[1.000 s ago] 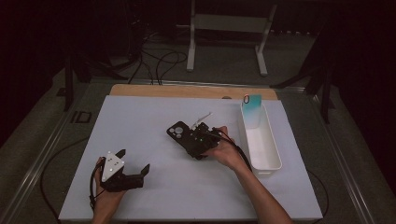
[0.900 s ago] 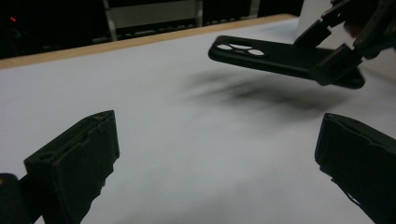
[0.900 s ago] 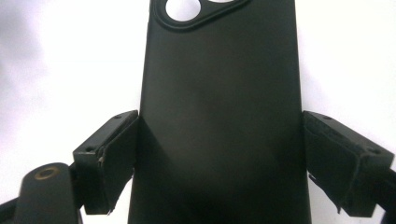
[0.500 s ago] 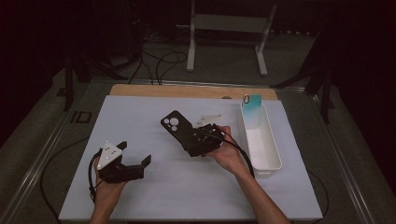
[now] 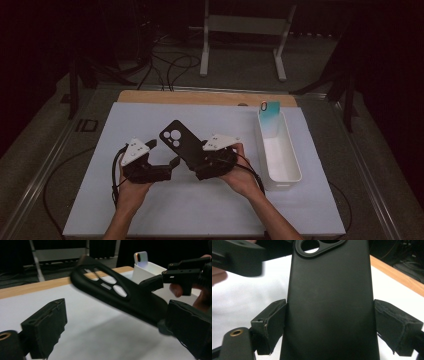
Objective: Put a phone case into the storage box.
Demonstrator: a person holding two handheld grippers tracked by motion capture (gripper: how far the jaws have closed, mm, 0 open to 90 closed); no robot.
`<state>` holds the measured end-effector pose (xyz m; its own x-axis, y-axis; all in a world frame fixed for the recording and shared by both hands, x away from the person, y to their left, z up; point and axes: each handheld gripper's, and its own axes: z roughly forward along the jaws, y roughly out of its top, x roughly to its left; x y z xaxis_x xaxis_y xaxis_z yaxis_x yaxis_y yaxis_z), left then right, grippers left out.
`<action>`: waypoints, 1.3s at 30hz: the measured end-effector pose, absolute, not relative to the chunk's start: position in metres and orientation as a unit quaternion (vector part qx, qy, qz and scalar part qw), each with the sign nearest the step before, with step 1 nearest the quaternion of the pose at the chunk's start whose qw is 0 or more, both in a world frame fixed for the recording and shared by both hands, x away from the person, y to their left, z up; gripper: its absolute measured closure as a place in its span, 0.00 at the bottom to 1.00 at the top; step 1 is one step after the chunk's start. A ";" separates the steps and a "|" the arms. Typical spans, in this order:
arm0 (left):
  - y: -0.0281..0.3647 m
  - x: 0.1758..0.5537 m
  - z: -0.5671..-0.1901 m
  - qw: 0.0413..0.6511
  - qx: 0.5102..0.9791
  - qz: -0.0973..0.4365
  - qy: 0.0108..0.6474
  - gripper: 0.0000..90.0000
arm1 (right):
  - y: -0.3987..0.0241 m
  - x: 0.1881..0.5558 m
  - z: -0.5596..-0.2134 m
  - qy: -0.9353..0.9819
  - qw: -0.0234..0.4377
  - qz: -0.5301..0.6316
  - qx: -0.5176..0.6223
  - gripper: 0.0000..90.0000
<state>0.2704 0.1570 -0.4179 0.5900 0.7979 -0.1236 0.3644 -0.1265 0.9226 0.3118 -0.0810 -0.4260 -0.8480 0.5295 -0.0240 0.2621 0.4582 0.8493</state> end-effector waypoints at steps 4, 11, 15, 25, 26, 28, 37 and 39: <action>0.149 0.274 -0.416 0.527 0.717 0.197 0.412 0.15 | -0.080 0.306 -0.425 0.835 0.151 0.478 0.226 0.16; 0.141 0.280 -0.417 0.553 0.714 0.139 0.407 0.51 | -0.076 0.299 -0.424 0.828 0.160 0.492 0.216 0.16; 0.137 0.282 -0.418 0.563 0.717 0.112 0.395 0.70 | -0.072 0.297 -0.424 0.825 0.167 0.494 0.217 0.16; 0.133 0.282 -0.416 0.565 0.720 0.104 0.389 0.91 | -0.062 0.294 -0.429 0.803 0.178 0.512 0.248 0.15; 0.133 0.282 -0.416 0.563 0.721 0.106 0.390 0.92 | -0.061 0.294 -0.430 0.802 0.180 0.512 0.249 0.15; 0.133 0.282 -0.417 0.563 0.720 0.107 0.392 0.92 | -0.060 0.294 -0.432 0.801 0.174 0.513 0.256 0.15; 0.141 0.282 -0.413 0.571 0.705 0.119 0.403 0.95 | -0.062 0.292 -0.435 0.801 0.146 0.522 0.254 0.25; 0.141 0.283 -0.414 0.569 0.706 0.120 0.405 0.95 | -0.061 0.290 -0.436 0.801 0.150 0.523 0.251 0.26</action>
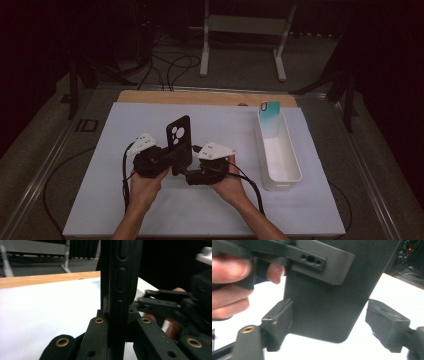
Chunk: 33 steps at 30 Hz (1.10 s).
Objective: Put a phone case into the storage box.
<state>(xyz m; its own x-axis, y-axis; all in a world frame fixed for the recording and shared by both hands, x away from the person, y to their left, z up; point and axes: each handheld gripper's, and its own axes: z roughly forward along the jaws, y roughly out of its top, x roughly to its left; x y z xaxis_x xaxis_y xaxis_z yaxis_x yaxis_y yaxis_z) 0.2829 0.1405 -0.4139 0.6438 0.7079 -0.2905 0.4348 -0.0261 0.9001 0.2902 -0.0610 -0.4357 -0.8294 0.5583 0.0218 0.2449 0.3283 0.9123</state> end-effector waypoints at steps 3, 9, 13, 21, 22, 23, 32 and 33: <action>0.138 0.282 -0.416 0.561 0.709 0.128 0.408 0.95 | -0.054 0.285 -0.434 0.807 0.173 0.516 0.230 0.26; 0.141 0.280 -0.418 0.561 0.707 0.139 0.408 0.95 | -0.060 0.287 -0.435 0.817 0.163 0.504 0.228 0.23; 0.144 0.279 -0.417 0.561 0.704 0.147 0.409 0.95 | -0.065 0.289 -0.433 0.819 0.156 0.501 0.231 0.21; 0.146 0.277 -0.419 0.558 0.704 0.160 0.409 0.95 | -0.083 0.298 -0.424 0.813 0.121 0.512 0.250 0.13; 0.146 0.277 -0.420 0.557 0.705 0.163 0.408 0.95 | -0.085 0.299 -0.423 0.812 0.114 0.514 0.251 0.13; 0.145 0.276 -0.420 0.556 0.705 0.166 0.408 0.95 | -0.085 0.299 -0.423 0.812 0.114 0.514 0.251 0.13; 0.142 0.273 -0.424 0.550 0.713 0.174 0.399 0.95 | -0.097 0.302 -0.411 0.791 0.107 0.537 0.274 0.09; 0.142 0.273 -0.424 0.550 0.713 0.174 0.399 0.95 | -0.097 0.302 -0.410 0.788 0.108 0.540 0.275 0.09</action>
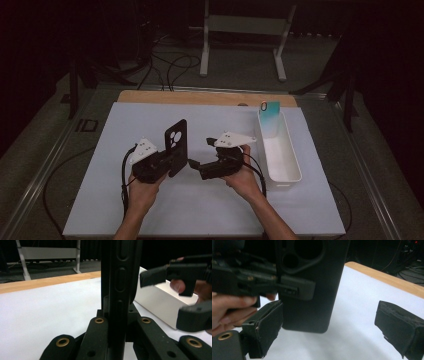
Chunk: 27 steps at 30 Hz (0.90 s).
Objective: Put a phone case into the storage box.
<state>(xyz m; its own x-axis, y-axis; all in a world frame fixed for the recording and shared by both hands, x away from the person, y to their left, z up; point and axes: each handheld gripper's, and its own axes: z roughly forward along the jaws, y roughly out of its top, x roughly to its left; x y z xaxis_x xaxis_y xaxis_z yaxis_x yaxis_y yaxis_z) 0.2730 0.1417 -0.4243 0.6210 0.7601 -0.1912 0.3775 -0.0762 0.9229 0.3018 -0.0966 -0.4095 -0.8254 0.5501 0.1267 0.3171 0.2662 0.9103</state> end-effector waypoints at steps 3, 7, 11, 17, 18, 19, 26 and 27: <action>0.139 0.273 -0.426 0.549 0.714 0.174 0.397 0.95 | -0.097 0.303 -0.406 0.786 0.112 0.541 0.276 0.09; 0.137 0.272 -0.427 0.548 0.718 0.174 0.393 0.95 | -0.097 0.305 -0.398 0.779 0.106 0.548 0.285 0.09; 0.133 0.270 -0.429 0.544 0.722 0.176 0.390 0.95 | -0.092 0.307 -0.389 0.772 0.108 0.555 0.290 0.09; 0.128 0.269 -0.431 0.548 0.723 0.174 0.382 0.95 | -0.082 0.309 -0.381 0.770 0.103 0.560 0.287 0.09; 0.128 0.269 -0.431 0.548 0.723 0.174 0.382 0.95 | -0.080 0.310 -0.380 0.770 0.105 0.559 0.289 0.09; 0.127 0.268 -0.431 0.548 0.724 0.173 0.382 0.95 | -0.080 0.310 -0.380 0.770 0.105 0.559 0.289 0.09; 0.121 0.267 -0.434 0.548 0.730 0.170 0.371 0.95 | -0.074 0.315 -0.380 0.765 0.096 0.562 0.300 0.09; 0.120 0.267 -0.435 0.549 0.730 0.170 0.370 0.95 | -0.074 0.315 -0.380 0.765 0.096 0.562 0.300 0.09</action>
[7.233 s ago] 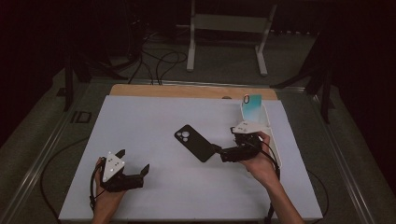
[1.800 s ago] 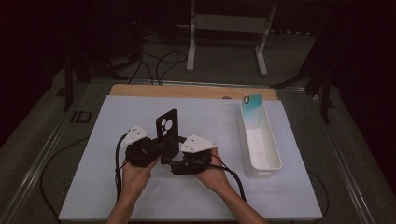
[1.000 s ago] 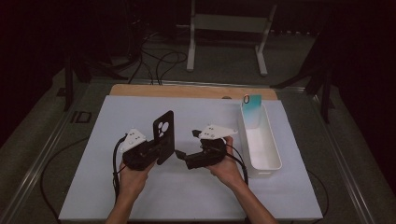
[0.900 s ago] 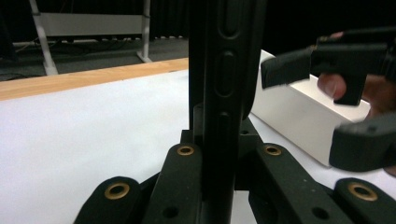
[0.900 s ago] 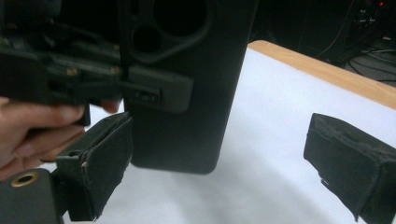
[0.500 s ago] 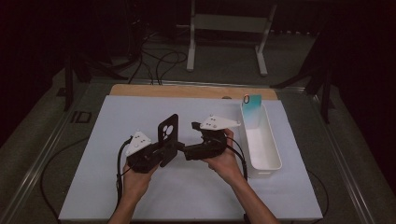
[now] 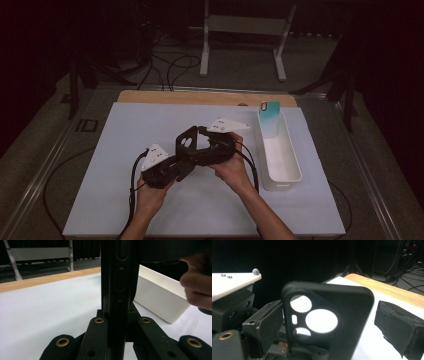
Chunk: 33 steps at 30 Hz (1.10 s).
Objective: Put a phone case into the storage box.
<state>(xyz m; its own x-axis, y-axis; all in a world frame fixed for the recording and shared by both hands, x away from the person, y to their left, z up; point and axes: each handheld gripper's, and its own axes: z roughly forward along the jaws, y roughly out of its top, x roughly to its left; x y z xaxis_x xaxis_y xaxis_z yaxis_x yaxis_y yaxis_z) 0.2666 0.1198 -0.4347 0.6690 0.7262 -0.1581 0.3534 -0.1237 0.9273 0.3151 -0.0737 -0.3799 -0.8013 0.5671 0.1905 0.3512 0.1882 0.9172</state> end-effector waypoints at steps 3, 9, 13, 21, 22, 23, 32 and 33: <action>0.116 0.266 -0.436 0.546 0.736 0.168 0.365 0.95 | -0.070 0.315 -0.382 0.762 0.092 0.564 0.303 0.09; 0.113 0.266 -0.437 0.545 0.736 0.165 0.366 0.94 | -0.068 0.316 -0.383 0.763 0.097 0.559 0.308 0.09; 0.113 0.266 -0.438 0.544 0.737 0.165 0.366 0.94 | -0.067 0.317 -0.385 0.765 0.099 0.556 0.310 0.10; 0.113 0.267 -0.438 0.544 0.737 0.165 0.366 0.94 | -0.068 0.316 -0.385 0.759 0.100 0.560 0.317 0.14; 0.113 0.267 -0.438 0.544 0.737 0.164 0.366 0.93 | -0.068 0.315 -0.385 0.759 0.101 0.560 0.316 0.14; 0.113 0.267 -0.438 0.545 0.737 0.163 0.365 0.92 | -0.068 0.315 -0.385 0.759 0.103 0.560 0.315 0.14; 0.121 0.267 -0.440 0.545 0.735 0.157 0.372 0.50 | -0.071 0.317 -0.386 0.756 0.112 0.558 0.322 0.15; 0.121 0.267 -0.441 0.532 0.738 0.170 0.378 0.43 | -0.071 0.317 -0.386 0.755 0.112 0.559 0.325 0.15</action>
